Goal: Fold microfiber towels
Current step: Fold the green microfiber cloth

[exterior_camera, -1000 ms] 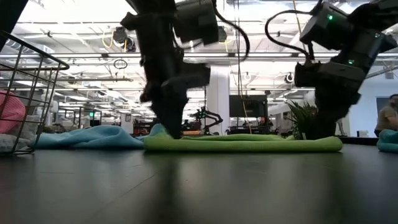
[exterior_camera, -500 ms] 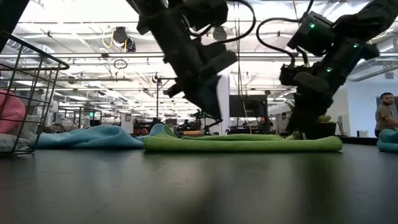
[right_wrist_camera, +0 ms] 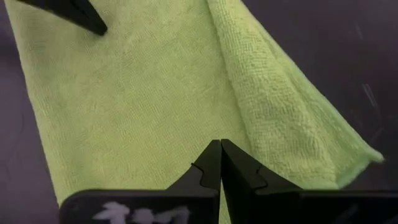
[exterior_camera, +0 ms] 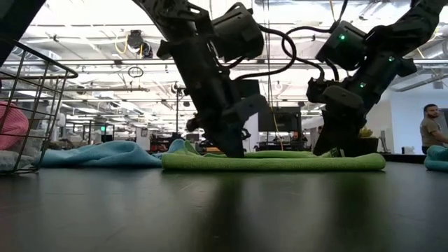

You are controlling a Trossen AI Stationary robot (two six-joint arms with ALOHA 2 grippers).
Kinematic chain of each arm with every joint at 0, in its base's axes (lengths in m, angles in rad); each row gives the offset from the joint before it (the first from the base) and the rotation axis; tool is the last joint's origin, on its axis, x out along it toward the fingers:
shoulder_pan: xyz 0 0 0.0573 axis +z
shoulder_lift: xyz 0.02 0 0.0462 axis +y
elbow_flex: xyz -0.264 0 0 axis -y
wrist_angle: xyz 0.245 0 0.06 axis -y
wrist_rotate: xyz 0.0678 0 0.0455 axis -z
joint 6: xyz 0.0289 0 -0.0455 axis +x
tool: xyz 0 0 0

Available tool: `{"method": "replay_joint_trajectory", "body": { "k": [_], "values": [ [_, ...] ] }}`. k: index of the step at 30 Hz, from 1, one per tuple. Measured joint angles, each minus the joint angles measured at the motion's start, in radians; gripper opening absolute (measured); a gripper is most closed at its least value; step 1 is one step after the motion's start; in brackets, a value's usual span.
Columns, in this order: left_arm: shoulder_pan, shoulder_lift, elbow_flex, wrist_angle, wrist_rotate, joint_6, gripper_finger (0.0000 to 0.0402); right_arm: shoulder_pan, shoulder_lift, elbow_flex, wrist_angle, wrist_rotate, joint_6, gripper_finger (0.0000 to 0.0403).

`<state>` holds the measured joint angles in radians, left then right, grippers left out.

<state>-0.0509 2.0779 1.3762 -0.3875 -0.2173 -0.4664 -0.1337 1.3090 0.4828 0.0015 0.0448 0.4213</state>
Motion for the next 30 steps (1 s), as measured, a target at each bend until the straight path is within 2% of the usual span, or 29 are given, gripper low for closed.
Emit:
{"method": "replay_joint_trajectory", "body": {
  "k": [8, 14, 20, 25, 30],
  "values": [
    [0.000, 0.000, 0.000, 0.002, -0.012, -0.035, 0.0001, -0.017, 0.000, 0.000, 0.003, 0.061, -0.042, 0.0000],
    [0.000, 0.029, 0.004, 0.032, -0.030, -0.033, 0.0001, -0.024, 0.000, 0.000, 0.011, 0.063, -0.044, 0.0000],
    [-0.001, 0.051, 0.007, 0.069, -0.027, -0.033, 0.0001, 0.000, 0.000, 0.000, 0.062, -0.022, -0.044, 0.0000],
    [0.000, 0.053, 0.006, 0.072, -0.027, -0.025, 0.0002, 0.010, 0.010, 0.000, 0.046, -0.015, -0.045, 0.0000],
    [0.000, 0.054, 0.004, 0.072, -0.027, -0.026, 0.0002, 0.008, 0.038, 0.000, 0.045, 0.070, -0.080, 0.0000]
  ]
}}
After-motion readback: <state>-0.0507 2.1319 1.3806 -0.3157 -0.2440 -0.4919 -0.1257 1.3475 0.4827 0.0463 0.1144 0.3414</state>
